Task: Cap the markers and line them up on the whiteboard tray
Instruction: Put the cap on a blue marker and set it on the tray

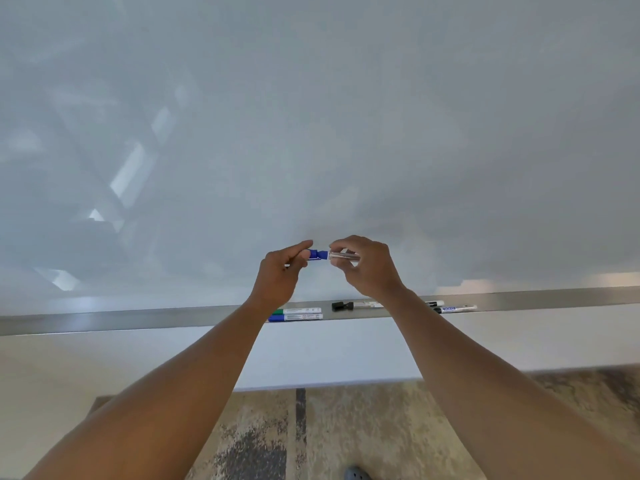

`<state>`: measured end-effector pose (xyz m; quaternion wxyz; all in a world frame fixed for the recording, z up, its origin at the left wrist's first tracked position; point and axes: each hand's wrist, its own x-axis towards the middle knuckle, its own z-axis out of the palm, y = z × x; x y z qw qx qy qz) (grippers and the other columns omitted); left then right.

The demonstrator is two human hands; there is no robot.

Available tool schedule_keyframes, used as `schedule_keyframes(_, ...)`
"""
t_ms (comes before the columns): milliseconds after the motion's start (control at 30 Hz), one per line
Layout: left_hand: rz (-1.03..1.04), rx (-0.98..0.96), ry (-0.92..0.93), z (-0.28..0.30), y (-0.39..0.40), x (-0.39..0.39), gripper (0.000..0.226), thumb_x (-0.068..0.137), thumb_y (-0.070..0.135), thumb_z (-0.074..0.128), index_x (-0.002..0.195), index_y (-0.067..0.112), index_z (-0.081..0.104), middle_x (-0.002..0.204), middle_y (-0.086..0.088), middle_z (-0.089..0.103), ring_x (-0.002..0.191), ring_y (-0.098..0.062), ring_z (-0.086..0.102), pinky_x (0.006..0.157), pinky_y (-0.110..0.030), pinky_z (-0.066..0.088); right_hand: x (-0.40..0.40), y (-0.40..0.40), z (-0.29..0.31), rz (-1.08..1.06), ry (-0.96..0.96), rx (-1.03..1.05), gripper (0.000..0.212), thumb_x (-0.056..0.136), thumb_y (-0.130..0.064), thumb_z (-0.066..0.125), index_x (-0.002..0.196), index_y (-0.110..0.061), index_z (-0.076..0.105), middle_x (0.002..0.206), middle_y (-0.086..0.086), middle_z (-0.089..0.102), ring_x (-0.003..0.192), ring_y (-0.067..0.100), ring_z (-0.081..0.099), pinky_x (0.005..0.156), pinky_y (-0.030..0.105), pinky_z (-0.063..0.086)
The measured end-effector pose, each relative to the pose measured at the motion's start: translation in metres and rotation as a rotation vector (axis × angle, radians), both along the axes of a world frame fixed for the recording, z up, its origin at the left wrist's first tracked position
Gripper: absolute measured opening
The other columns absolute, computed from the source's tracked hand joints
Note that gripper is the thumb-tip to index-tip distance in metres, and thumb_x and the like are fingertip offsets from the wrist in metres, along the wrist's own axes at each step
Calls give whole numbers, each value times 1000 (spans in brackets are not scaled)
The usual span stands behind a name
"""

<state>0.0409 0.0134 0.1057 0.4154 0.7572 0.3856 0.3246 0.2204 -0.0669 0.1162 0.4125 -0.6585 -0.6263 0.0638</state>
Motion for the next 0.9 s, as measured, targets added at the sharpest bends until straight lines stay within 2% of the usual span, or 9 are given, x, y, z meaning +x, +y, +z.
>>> schedule_keyframes(167,12,-106,-140,13,-3,-4,29,100,26,53,123,16,67,94,1,71,74,2,60,72,-14,48,-4,-2,11,-5,17,-18,11,80,-25,73,91,-28,70,90,-11,72,80,10,64,76,37,52)
schedule_keyframes(367,59,-306,-298,26,-8,-7,26,96,30,60,117,17,69,89,3,73,76,-7,65,81,-23,55,-8,-8,18,22,98,-46,9,84,-24,69,92,-29,70,91,-12,71,80,10,62,72,35,52)
schedule_keyframes(500,89,-400,-377,31,-12,-5,26,95,31,61,110,13,72,87,-1,72,77,-10,64,84,-23,55,-13,-11,23,27,133,-41,9,86,-24,67,93,-29,70,92,-13,71,79,7,62,71,32,51)
schedule_keyframes(633,100,-481,-465,38,-14,-5,23,91,30,65,107,15,74,97,-5,75,83,-12,68,83,-21,55,-16,-13,27,9,171,-33,8,86,-26,67,92,-30,71,89,-14,71,73,6,59,68,29,49)
schedule_keyframes(733,80,-539,-517,41,-16,-7,20,91,24,65,106,15,74,102,-4,75,90,-15,70,85,-21,56,-18,-14,30,-6,222,-34,8,84,-25,68,89,-30,72,83,-14,71,62,7,55,62,23,45)
schedule_keyframes(900,75,-591,-544,45,-19,-7,17,91,19,66,105,14,73,98,-1,76,92,-16,71,84,-22,56,-19,-13,32,-47,266,-51,8,82,-22,71,84,-29,74,66,-19,65,51,6,51,54,20,39)
